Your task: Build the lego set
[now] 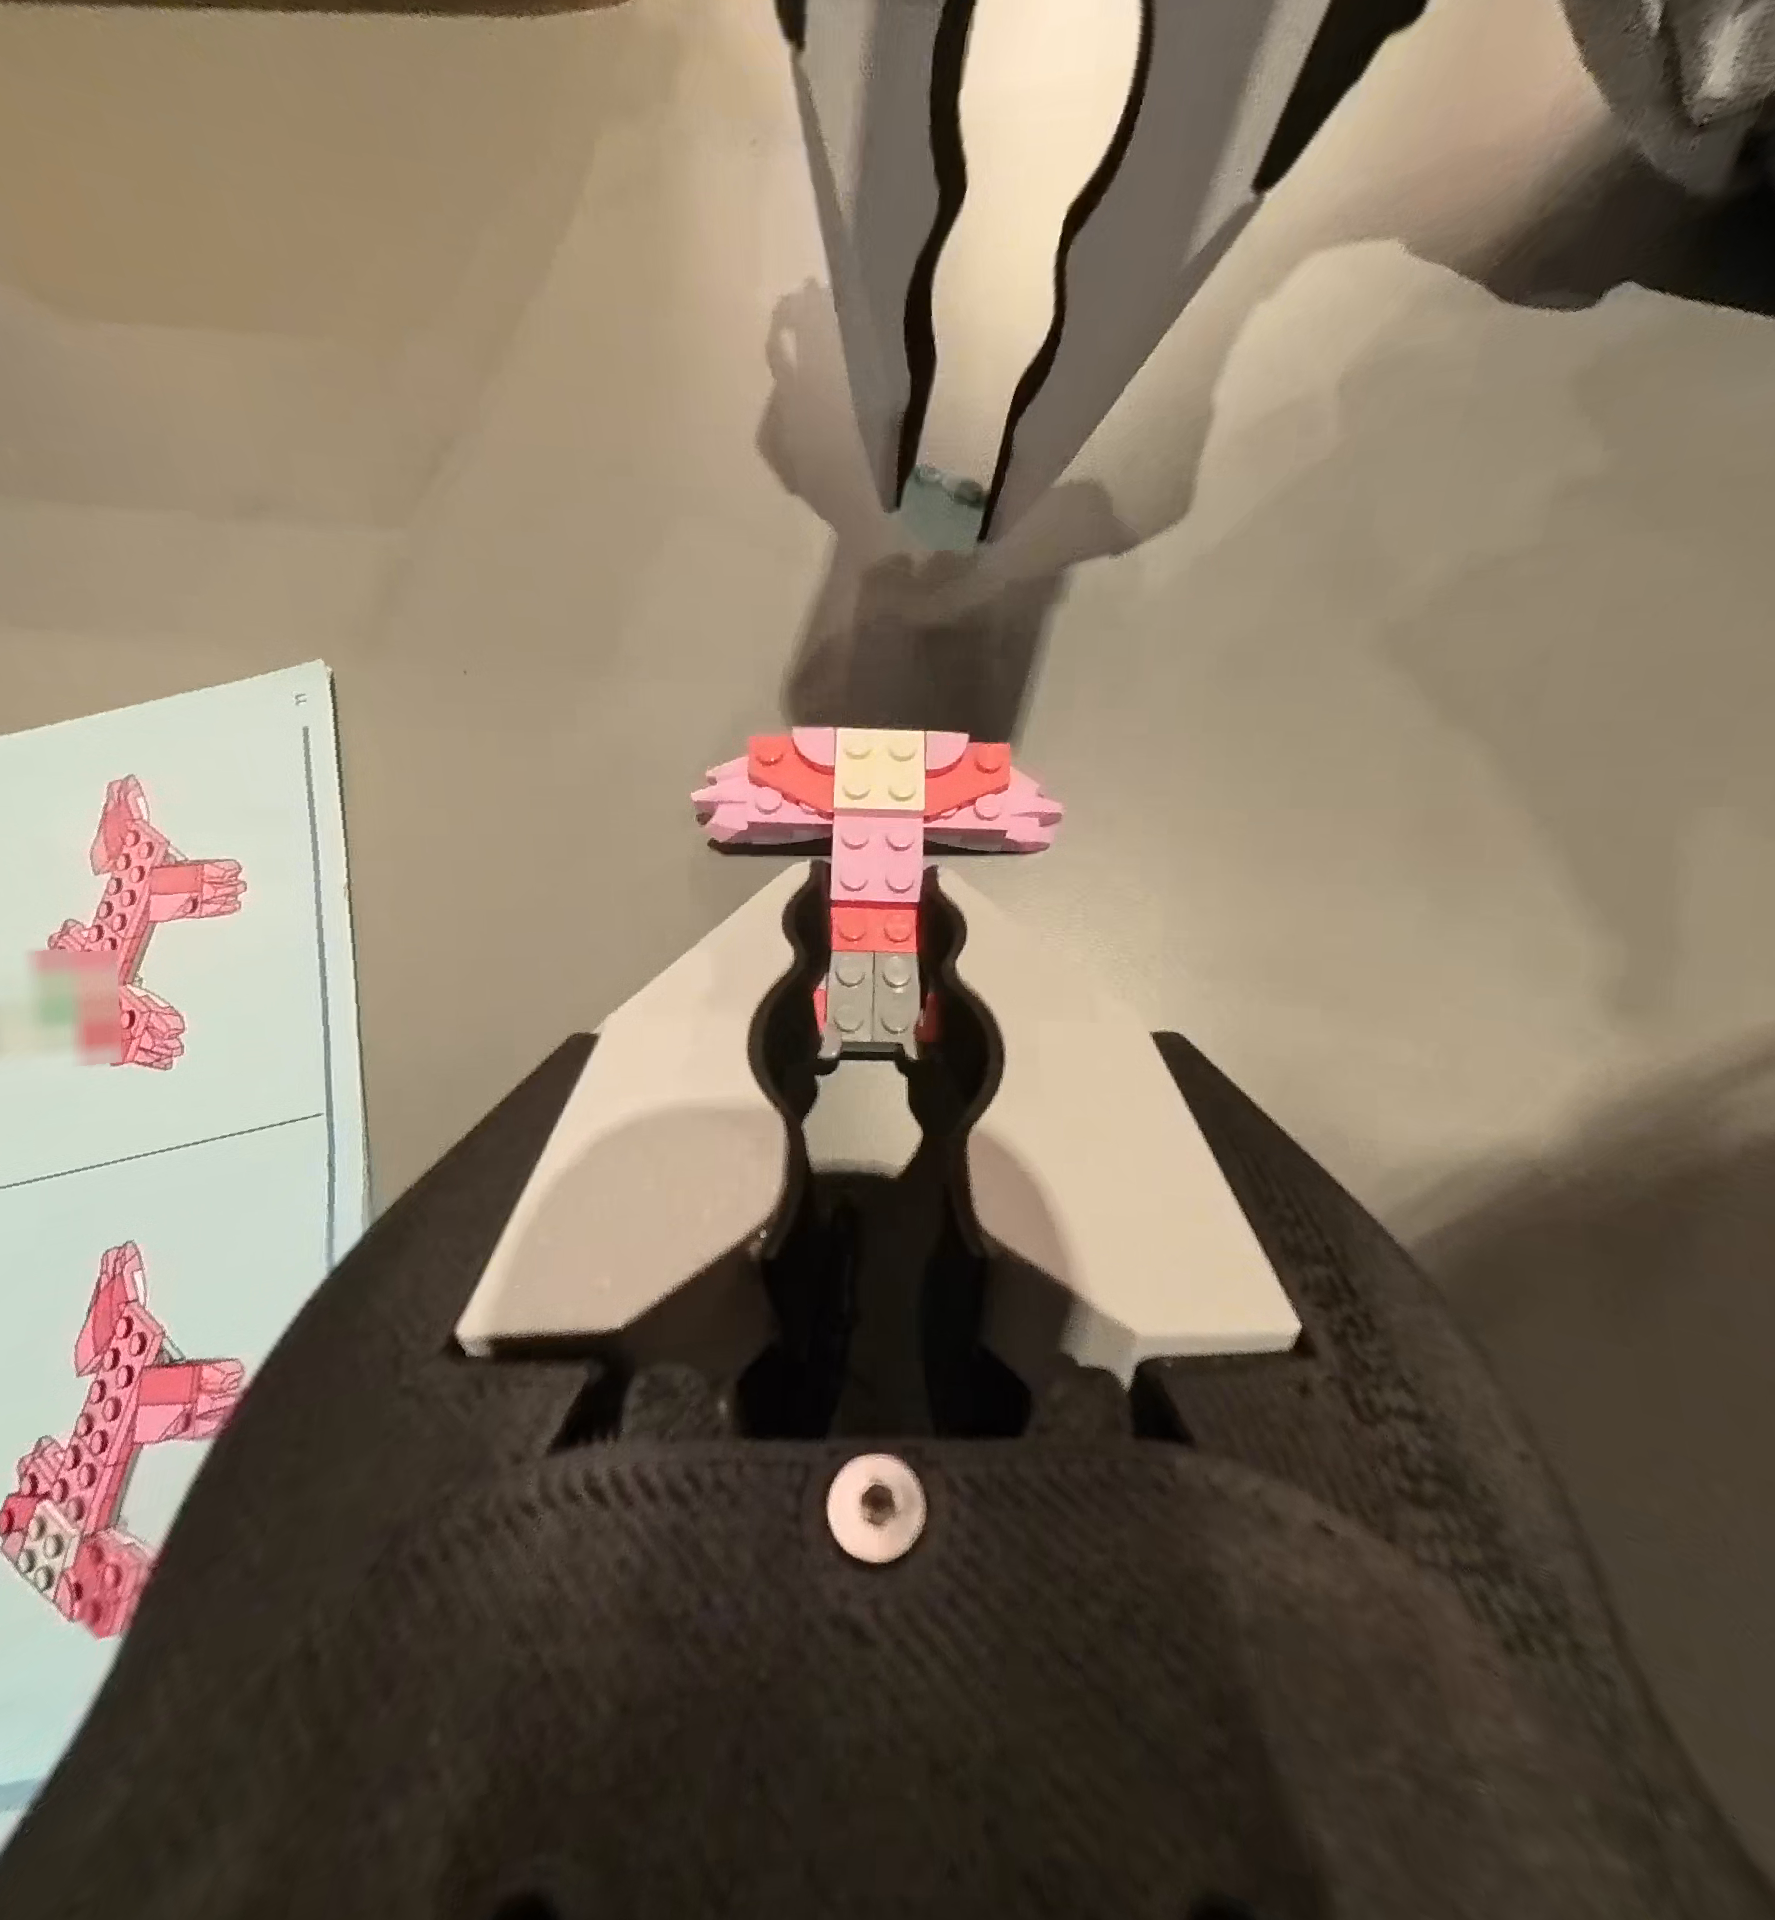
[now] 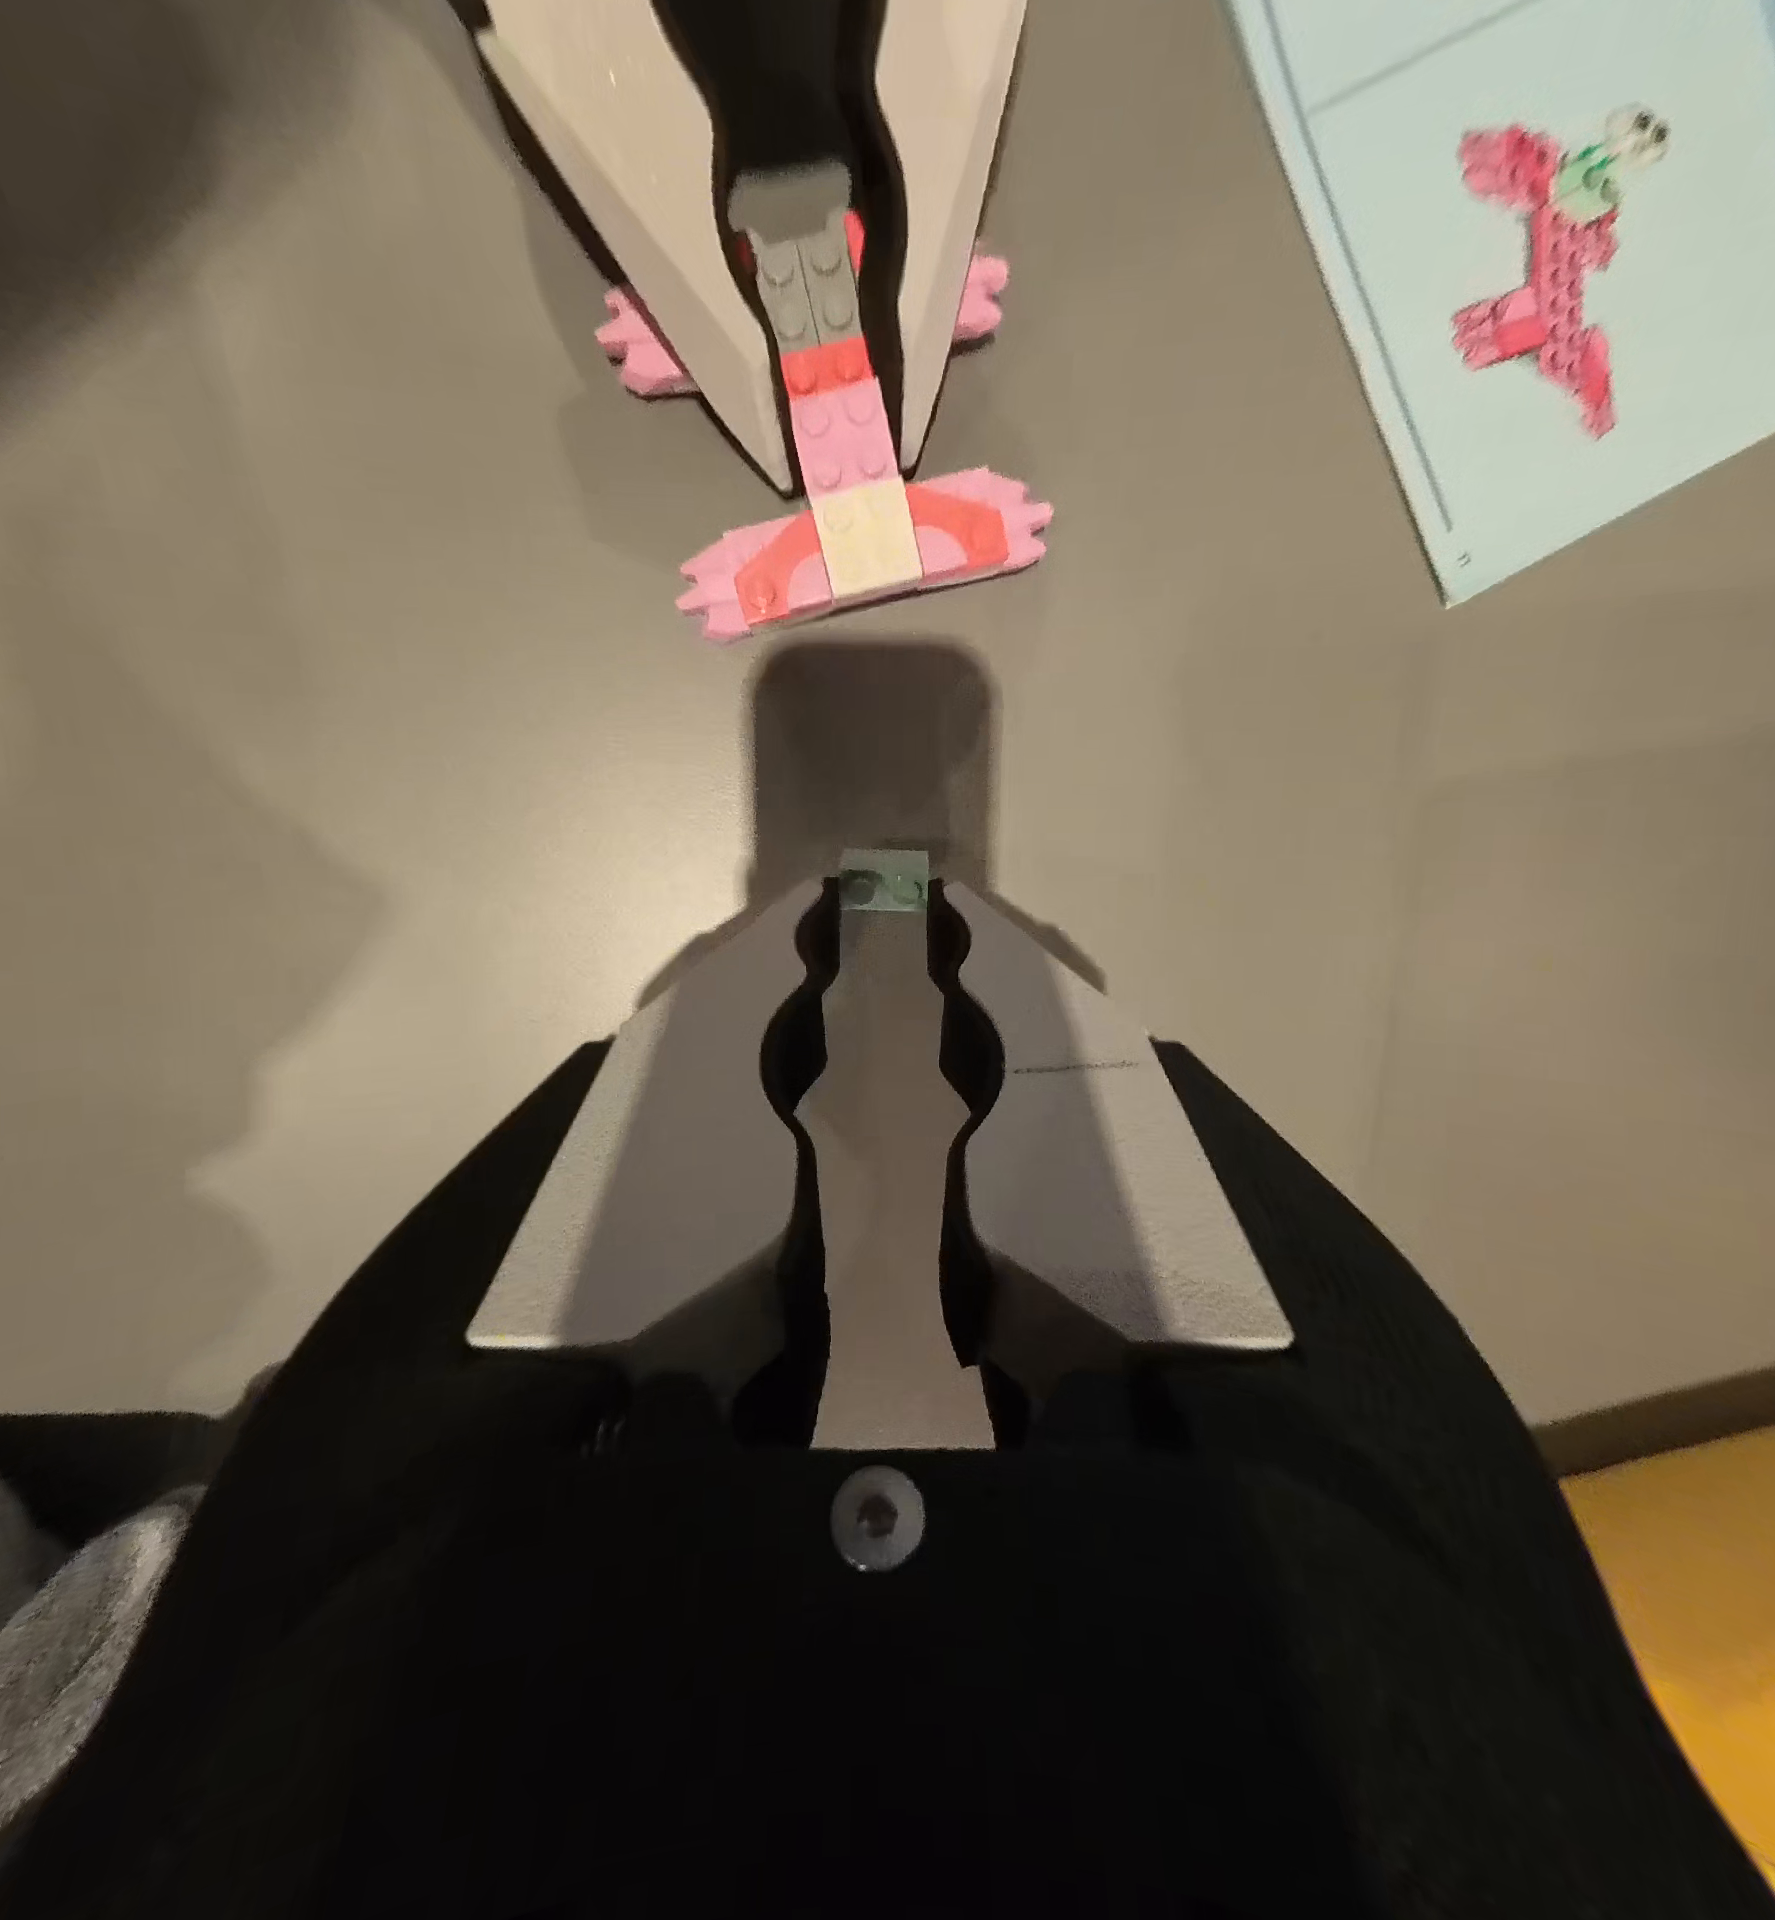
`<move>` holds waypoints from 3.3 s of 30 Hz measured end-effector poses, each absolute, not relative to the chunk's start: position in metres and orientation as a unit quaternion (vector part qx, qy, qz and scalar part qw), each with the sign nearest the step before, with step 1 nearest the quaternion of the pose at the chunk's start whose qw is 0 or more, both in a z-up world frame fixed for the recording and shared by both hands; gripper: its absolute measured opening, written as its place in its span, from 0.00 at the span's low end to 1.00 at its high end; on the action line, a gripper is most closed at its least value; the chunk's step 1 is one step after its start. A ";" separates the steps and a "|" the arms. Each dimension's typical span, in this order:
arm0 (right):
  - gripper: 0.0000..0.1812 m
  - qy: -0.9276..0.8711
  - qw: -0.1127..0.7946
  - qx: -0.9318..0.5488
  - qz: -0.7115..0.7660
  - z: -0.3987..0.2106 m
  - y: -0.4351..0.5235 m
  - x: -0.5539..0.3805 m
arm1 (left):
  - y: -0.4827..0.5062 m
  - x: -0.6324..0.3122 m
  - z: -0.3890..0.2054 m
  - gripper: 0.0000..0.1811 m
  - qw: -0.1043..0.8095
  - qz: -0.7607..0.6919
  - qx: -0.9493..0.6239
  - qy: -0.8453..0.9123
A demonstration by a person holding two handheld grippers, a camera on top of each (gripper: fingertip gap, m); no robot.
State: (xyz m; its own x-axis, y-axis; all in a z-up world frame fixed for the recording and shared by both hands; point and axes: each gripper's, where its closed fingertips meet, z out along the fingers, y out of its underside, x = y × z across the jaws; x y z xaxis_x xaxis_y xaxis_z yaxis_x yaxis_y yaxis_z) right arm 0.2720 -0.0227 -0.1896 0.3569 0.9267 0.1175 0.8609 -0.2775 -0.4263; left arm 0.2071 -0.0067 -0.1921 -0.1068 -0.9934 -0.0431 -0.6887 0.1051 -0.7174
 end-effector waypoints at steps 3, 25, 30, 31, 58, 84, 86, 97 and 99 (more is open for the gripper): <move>0.08 -0.568 0.193 -0.797 0.074 -0.195 -0.024 0.267 | -0.009 0.207 -0.192 0.09 0.275 -0.275 -0.605 0.694; 0.09 -0.549 0.238 -0.787 0.153 -0.194 -0.021 0.251 | -0.012 0.207 -0.192 0.09 0.272 -0.278 -0.599 0.700; 0.08 -0.568 0.309 -0.734 0.207 -0.162 -0.028 0.232 | -0.030 0.208 -0.189 0.09 0.250 -0.306 -0.564 0.725; 0.08 -0.573 0.317 -0.723 0.219 -0.157 -0.032 0.228 | -0.033 0.208 -0.189 0.09 0.246 -0.307 -0.561 0.728; 0.08 -0.611 0.262 -0.714 0.220 -0.172 -0.053 0.209 | -0.053 0.208 -0.189 0.09 0.217 -0.312 -0.547 0.745; 0.33 -0.587 0.365 -0.698 0.186 -0.147 -0.030 0.219 | -0.038 0.205 -0.180 0.09 0.230 -0.314 -0.559 0.732; 0.40 -0.594 0.415 -0.673 0.151 -0.136 -0.022 0.220 | -0.031 0.202 -0.174 0.09 0.235 -0.315 -0.565 0.725; 0.51 -0.707 0.535 -0.428 -0.174 -0.143 -0.010 0.192 | -0.016 0.179 -0.140 0.09 0.216 -0.350 -0.559 0.720; 0.48 -0.710 0.549 -0.404 -0.176 -0.141 -0.016 0.184 | -0.019 0.176 -0.135 0.09 0.212 -0.361 -0.550 0.723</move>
State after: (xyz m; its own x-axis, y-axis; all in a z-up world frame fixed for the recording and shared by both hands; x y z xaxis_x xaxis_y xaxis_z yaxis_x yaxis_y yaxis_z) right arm 0.1844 -0.0161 -0.1408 -0.0708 0.3813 0.9217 0.7669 0.6117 -0.1941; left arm 0.1761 -0.0191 -0.1347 -0.3058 -0.9479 0.0899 -0.6411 0.1352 -0.7555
